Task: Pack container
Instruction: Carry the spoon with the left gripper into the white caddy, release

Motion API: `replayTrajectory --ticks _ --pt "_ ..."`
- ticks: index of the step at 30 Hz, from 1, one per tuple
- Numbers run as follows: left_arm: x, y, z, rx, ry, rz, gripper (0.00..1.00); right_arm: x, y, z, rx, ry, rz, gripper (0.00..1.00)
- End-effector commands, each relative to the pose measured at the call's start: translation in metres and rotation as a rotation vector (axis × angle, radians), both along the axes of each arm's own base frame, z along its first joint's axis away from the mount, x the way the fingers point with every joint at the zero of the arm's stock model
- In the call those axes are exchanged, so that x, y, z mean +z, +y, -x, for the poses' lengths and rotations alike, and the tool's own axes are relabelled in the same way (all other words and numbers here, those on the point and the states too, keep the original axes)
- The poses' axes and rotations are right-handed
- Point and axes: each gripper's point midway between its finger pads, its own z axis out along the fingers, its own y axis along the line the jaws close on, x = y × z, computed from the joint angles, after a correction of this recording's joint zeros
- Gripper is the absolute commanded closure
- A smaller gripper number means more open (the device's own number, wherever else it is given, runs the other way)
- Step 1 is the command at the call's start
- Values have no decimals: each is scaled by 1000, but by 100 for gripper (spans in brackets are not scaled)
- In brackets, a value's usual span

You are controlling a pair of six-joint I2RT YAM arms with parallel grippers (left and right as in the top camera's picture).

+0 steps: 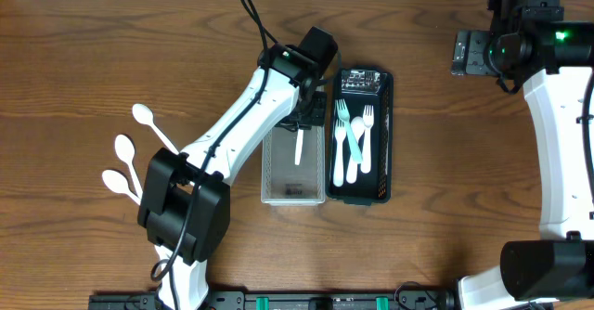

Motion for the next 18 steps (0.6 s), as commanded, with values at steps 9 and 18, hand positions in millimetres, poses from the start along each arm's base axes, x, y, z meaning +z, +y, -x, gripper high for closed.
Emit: replayTrajectory --ticks 9,18 --pt "36 57 -14 77 -51 1 37 0 -6 1 -5 7 17 9" --pt "105 174 -34 383 -245 -20 18 0 -9 1 -5 6 20 9"
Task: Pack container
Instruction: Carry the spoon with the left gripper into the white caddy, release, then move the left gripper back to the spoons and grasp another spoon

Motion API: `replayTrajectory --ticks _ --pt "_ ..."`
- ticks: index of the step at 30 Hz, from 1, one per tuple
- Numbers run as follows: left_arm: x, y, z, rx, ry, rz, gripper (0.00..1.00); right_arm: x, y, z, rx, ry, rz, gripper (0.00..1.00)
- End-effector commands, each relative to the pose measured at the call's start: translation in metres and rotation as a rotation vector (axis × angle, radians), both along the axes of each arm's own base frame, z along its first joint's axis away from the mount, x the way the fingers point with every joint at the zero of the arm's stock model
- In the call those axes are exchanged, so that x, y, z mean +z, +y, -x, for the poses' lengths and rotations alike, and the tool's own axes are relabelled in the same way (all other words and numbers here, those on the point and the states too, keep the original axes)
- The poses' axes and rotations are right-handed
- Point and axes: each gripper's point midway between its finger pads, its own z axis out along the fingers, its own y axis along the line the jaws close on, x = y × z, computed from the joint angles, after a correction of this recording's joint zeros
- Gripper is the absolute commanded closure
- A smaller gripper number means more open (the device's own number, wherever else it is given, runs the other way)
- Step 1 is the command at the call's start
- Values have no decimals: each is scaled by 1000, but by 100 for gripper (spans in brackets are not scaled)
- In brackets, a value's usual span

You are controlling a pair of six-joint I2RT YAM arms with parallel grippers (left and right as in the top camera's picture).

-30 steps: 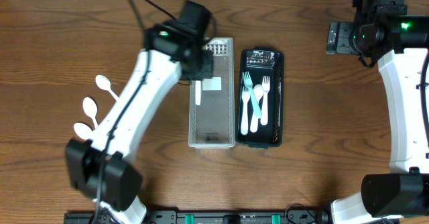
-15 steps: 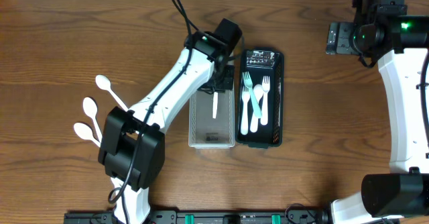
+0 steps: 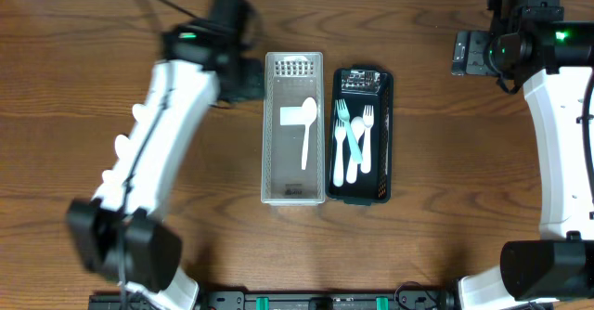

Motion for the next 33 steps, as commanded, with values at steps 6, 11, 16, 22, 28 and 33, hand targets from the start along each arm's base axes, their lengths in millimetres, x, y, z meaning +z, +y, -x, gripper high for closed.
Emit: replayTrajectory --ticks 6,11,16,22,28,33 --pt "4 132 2 517 3 -11 13 0 -15 1 -27 4 16 9" --pt "-30 171 3 656 68 -8 2 0 -18 1 -33 4 16 9" --pt "-74 182 -5 664 146 -23 0 0 -18 2 -34 4 16 9" --pt "-125 183 -13 627 236 -40 0 0 -19 2 -35 5 16 9" --pt "-160 170 -19 565 301 28 0 0 -19 2 -36 6 17 9" --pt "-179 166 -18 540 341 42 0 0 -21 2 -39 7 17 9"
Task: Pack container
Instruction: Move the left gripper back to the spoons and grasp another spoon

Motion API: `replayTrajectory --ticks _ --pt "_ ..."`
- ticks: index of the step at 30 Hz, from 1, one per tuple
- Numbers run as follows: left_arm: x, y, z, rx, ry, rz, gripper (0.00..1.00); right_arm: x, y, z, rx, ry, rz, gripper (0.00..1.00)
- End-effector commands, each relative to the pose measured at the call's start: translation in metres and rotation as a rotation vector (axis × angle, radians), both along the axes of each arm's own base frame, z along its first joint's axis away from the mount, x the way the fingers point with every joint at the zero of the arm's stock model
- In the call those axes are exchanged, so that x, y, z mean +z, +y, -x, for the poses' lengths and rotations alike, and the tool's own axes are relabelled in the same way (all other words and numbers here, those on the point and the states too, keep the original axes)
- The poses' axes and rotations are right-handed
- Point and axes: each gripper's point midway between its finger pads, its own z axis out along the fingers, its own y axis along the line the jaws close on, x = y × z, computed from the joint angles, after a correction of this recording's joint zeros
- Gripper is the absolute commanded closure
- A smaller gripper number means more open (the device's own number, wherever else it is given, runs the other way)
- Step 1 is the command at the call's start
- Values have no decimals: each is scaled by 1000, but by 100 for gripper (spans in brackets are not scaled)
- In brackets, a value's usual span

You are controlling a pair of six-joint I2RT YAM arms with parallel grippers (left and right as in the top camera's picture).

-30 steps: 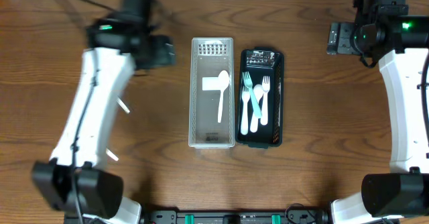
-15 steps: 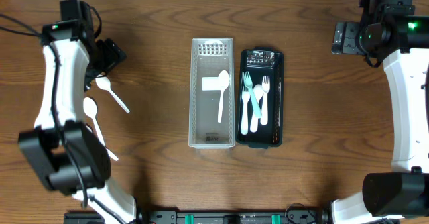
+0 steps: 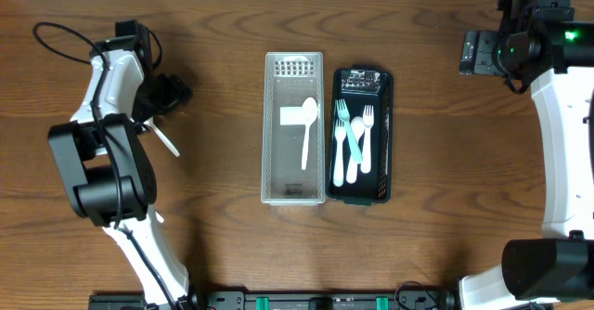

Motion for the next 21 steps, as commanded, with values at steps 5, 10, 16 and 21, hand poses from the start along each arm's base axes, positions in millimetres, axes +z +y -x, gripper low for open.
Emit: replayTrajectory --ticks 5,10,16,21 --pt "-22 -3 6 -59 48 38 0 -1 -11 2 -16 8 16 9" --pt "-22 3 7 -44 49 38 1 -1 -12 3 -19 11 15 9" --pt "-29 11 16 -19 67 43 1 -2 -13 4 -23 17 15 9" --pt "-39 16 26 -1 83 48 1 -2 -13 4 -23 18 15 9"
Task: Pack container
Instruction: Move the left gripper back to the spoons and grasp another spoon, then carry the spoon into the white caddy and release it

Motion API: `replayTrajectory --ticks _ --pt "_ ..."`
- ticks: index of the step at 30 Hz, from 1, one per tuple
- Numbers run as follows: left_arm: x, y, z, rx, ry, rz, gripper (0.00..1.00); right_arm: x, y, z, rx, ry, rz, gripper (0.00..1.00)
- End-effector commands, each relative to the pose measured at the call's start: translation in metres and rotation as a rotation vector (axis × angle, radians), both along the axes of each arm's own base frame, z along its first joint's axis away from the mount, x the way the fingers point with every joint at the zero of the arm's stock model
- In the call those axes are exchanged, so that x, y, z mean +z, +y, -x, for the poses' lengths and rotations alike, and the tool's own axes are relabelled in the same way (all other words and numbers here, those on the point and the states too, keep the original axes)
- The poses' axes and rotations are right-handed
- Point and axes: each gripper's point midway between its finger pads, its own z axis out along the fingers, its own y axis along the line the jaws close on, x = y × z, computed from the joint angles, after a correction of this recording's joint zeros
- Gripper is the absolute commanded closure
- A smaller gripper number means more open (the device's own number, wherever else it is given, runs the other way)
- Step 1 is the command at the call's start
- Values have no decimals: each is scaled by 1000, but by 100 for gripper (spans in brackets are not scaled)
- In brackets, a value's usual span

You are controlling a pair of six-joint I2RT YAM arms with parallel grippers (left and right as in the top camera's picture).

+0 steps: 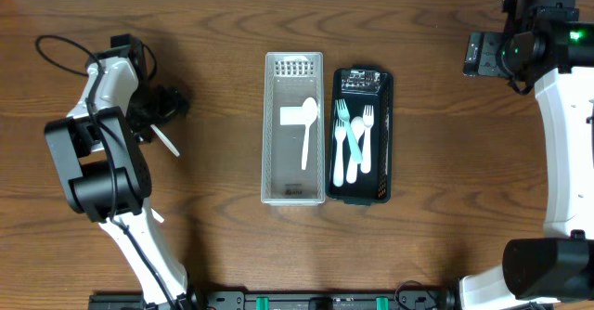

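A clear grey container [275, 161] stands mid-table with one white spoon [306, 134] lying in it lengthwise. Right beside it, a black tray [386, 134] holds white and teal forks and spoons. My left gripper [170, 104] is at the far left, low over the loose white spoons; its fingers look spread, with nothing seen between them. One spoon handle [165, 142] sticks out below it, and the arm hides the rest. My right gripper [475, 55] hangs at the far right, away from everything; its fingers are too small to read.
The left arm's black cable [56, 50] loops over the table at the far left. The right arm [561, 134] runs down the right edge. Bare wood lies between the spoons and the container.
My left gripper has shifted slightly down and back over the loose spoons. The container, the tray and the right arm look unchanged.
My left gripper was first down in the clear container over a white spoon. Then it was left of the container, with the spoon lying inside. After that it was at the far left over the loose spoons, where it still is.
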Motion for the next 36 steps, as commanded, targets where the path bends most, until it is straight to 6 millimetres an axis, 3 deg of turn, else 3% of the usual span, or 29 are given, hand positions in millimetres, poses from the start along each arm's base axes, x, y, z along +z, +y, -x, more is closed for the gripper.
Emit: replayTrajectory --ticks 1,4,8,15,19,24,29,36 --pt "-12 4 11 -6 34 -2 1 0 -6 1 -5 3 16 9" --pt "-13 3 9 -9 25 -5 1 0 -6 0 -5 2 16 9" --pt "-13 3 8 -9 24 -5 13 0 -6 1 -5 5 15 9" --pt "-13 3 8 -9 23 -5 60 -1 -6 3 -5 16 15 9" --pt "-13 3 8 -9 23 -5 76 -1 -6 3 -5 16 15 9" --pt "-13 3 8 -9 24 -5 81 -1 -6 3 -5 16 15 9" --pt "-13 3 8 -9 23 -5 94 -1 -6 3 -5 16 15 9" --pt "-4 1 7 -25 17 -6 94 -1 -6 3 -5 16 15 9"
